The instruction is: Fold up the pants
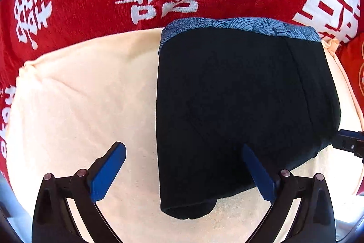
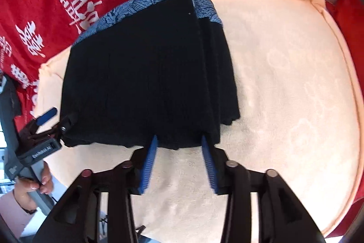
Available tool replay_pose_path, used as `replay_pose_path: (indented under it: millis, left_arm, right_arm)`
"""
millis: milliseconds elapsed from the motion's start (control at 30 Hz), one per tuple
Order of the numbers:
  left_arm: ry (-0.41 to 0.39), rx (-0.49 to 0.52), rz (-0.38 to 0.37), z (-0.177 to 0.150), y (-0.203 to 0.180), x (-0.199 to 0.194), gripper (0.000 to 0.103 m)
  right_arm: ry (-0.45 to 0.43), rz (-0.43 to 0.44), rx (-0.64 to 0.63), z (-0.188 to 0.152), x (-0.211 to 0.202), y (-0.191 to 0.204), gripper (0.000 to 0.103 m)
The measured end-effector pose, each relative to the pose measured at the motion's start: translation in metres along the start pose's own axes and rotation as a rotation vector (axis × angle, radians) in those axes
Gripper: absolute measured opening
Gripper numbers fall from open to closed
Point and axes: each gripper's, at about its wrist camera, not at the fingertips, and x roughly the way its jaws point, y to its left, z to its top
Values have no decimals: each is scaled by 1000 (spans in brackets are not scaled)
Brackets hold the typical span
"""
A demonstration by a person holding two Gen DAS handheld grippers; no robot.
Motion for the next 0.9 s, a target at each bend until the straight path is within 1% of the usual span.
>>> replay_pose_path:
  millis: [67, 133, 200, 267, 467, 567, 700, 800, 900]
  left_arm:
    - [12, -3, -6, 0, 0, -2, 102]
    - [35, -14, -24, 0, 3, -5, 102]
    - [57, -15, -33, -1, 8, -9, 102]
    - [82, -3, -38, -3, 10, -12, 102]
    - [148, 33, -74, -10, 20, -19, 102]
    - [167, 51, -87, -13, 25, -21, 102]
    - [180, 68, -95, -21, 29, -29, 102]
    - [185, 68, -105, -23, 31, -30, 102]
    - [191, 69, -97, -24, 30, -27, 102]
  right_arm:
    - [11, 0, 15, -4, 0, 3, 62]
    - [13, 3, 44, -14, -6, 1, 67]
    - [7, 7, 75, -20, -11, 7, 76]
    - [-4, 12, 99, -25, -16, 11, 81]
    - [-5, 33, 147, -40, -19, 36, 85]
    - [-3, 40, 154, -50, -20, 47, 87]
    - [10, 57, 169, -57, -12, 65, 89]
    - [15, 69, 179, -65, -8, 71, 89]
    - [25, 82, 188, -70, -5, 72, 90]
